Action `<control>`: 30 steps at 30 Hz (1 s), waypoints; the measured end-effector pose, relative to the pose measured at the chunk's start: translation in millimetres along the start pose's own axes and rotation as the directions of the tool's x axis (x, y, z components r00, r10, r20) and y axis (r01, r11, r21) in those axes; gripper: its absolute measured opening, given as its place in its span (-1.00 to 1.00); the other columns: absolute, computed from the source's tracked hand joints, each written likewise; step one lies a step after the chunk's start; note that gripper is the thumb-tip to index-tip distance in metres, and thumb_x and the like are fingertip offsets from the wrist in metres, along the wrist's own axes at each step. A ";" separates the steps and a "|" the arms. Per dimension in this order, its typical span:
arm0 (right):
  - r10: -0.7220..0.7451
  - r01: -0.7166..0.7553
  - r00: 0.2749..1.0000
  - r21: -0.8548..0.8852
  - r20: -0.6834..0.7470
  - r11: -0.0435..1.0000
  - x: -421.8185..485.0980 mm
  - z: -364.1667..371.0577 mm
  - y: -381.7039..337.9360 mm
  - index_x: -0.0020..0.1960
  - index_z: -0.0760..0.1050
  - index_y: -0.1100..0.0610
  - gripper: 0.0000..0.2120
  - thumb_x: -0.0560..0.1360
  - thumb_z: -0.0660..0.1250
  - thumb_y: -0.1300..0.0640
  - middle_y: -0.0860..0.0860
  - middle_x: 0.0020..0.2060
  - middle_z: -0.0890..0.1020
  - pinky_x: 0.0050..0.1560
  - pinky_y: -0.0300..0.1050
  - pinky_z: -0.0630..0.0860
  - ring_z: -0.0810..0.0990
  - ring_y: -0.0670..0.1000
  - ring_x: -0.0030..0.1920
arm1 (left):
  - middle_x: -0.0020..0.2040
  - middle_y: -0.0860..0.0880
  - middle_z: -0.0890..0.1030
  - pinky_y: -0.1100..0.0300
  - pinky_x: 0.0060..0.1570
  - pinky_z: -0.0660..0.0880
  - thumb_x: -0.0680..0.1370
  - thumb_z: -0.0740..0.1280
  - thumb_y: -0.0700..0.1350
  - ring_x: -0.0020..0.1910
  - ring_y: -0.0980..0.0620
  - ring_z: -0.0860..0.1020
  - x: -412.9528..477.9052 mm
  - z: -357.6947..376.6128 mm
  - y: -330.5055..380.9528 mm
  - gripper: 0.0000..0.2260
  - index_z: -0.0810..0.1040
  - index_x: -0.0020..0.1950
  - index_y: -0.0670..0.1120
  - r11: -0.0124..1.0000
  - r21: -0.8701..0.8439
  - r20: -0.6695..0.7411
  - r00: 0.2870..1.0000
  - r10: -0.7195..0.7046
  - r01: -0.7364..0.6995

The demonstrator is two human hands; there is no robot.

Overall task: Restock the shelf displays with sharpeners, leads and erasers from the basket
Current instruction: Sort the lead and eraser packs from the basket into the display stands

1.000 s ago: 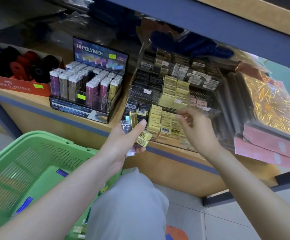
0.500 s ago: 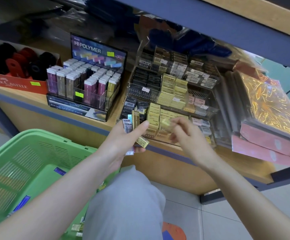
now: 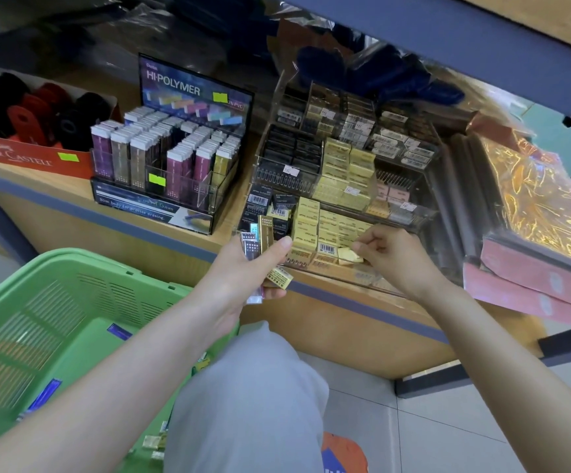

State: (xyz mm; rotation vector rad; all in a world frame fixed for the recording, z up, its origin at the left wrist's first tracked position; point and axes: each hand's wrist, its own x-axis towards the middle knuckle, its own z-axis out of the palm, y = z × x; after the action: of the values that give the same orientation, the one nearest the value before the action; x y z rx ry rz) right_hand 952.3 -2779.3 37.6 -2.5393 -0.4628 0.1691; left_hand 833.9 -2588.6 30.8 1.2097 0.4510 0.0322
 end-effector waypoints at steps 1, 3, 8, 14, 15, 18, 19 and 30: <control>0.008 -0.008 1.000 0.009 -0.011 1.000 -0.3 0.9 -0.1 -0.16 0.55 0.08 -0.90 0.53 0.36 0.10 0.12 -0.19 0.65 -0.06 -0.11 0.61 0.63 0.07 -0.12 | -0.15 -0.02 0.58 0.30 -0.42 0.52 0.50 0.38 -0.06 -0.31 0.12 0.55 0.1 0.0 -0.8 -0.85 0.50 0.00 -0.08 1.000 0.002 0.000 1.000 -0.002 0.002; 0.019 -0.018 0.999 0.033 -0.035 0.999 -0.9 1.5 -1.2 -0.17 0.55 0.13 -0.89 0.52 0.37 0.12 0.12 -0.21 0.64 -0.21 -0.32 0.57 0.61 0.02 -0.19 | -0.13 -0.04 0.57 0.30 -0.42 0.52 0.50 0.38 -0.05 -0.29 0.11 0.54 0.8 0.4 -2.2 -0.83 0.50 0.01 -0.09 1.000 0.005 0.001 1.000 -0.007 0.007; -0.035 0.022 0.993 -0.113 -0.115 0.993 -2.9 4.5 -5.4 -0.23 0.53 0.11 -0.86 0.49 0.41 0.13 -0.01 -0.36 0.58 -0.25 -0.25 0.48 0.56 -0.09 -0.31 | -0.12 -0.06 0.56 0.29 -0.41 0.54 0.51 0.37 -0.04 -0.25 0.08 0.53 1.2 2.4 -4.4 -0.85 0.51 -0.02 -0.08 1.000 0.002 0.012 1.000 -0.029 0.029; -0.088 0.011 0.977 -0.371 -0.192 0.929 -14.8 3.9 -6.9 0.00 0.57 0.09 -0.85 0.56 0.28 0.04 -0.03 -0.19 0.62 -0.22 -0.13 0.38 0.58 0.03 -0.11 | -0.11 -0.07 0.56 0.27 -0.38 0.57 0.52 0.36 -0.05 -0.23 0.05 0.53 2.7 0.4 -3.1 -0.85 0.53 -0.01 -0.11 0.998 -0.041 -0.004 0.998 -0.055 0.055; -0.148 0.043 0.960 -0.396 -0.237 0.917 -18.8 5.4 -8.1 0.06 0.55 0.10 -0.83 0.57 0.28 0.04 -0.03 -0.13 0.62 -0.21 -0.14 0.35 0.57 0.04 -0.07 | -0.12 -0.07 0.56 0.27 -0.37 0.58 0.53 0.36 -0.05 -0.23 0.05 0.54 3.6 -0.4 -2.8 -0.84 0.53 0.01 -0.12 0.996 -0.059 -0.010 0.998 -0.060 0.059; -0.216 0.196 0.950 -0.110 -0.223 0.974 -34.7 12.8 -28.1 0.08 0.52 0.06 -0.85 0.53 0.32 0.06 -0.15 -0.13 0.55 -0.22 -0.37 0.35 0.52 -0.16 -0.10 | -0.11 -0.07 0.57 0.26 -0.36 0.58 0.53 0.35 -0.07 -0.21 0.03 0.56 6.1 -0.6 -1.9 -0.80 0.51 0.07 -0.16 0.993 -0.100 -0.042 0.997 -0.070 0.065; -0.218 0.225 0.964 0.033 -0.153 0.974 -41.8 17.0 -39.0 0.07 0.50 0.03 -0.84 0.50 0.36 0.06 -0.17 -0.14 0.55 -0.19 -0.41 0.39 0.52 -0.18 -0.11 | -0.12 -0.08 0.57 0.26 -0.36 0.57 0.54 0.35 -0.08 -0.22 0.03 0.56 7.1 0.1 -1.8 -0.81 0.50 0.06 -0.17 0.991 -0.115 -0.055 0.996 -0.070 0.063; -0.172 0.159 0.985 0.377 0.001 0.912 -54.3 41.1 -68.4 -0.09 0.53 -0.04 -0.86 0.44 0.45 0.15 -0.11 -0.24 0.63 -0.18 -0.43 0.45 0.58 -0.21 -0.20 | -0.02 -0.15 0.61 0.07 -0.08 0.59 0.62 0.22 -0.11 -0.16 -0.03 0.59 5.2 7.8 -6.1 -0.80 0.42 0.17 -0.21 0.998 -0.027 -0.106 0.993 -0.054 0.051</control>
State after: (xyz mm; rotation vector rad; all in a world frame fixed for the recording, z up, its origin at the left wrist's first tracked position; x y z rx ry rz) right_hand 873.0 -2724.3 41.1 -2.1135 -0.5955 0.2161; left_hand 840.1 -2596.5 25.7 1.1755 0.5741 0.0569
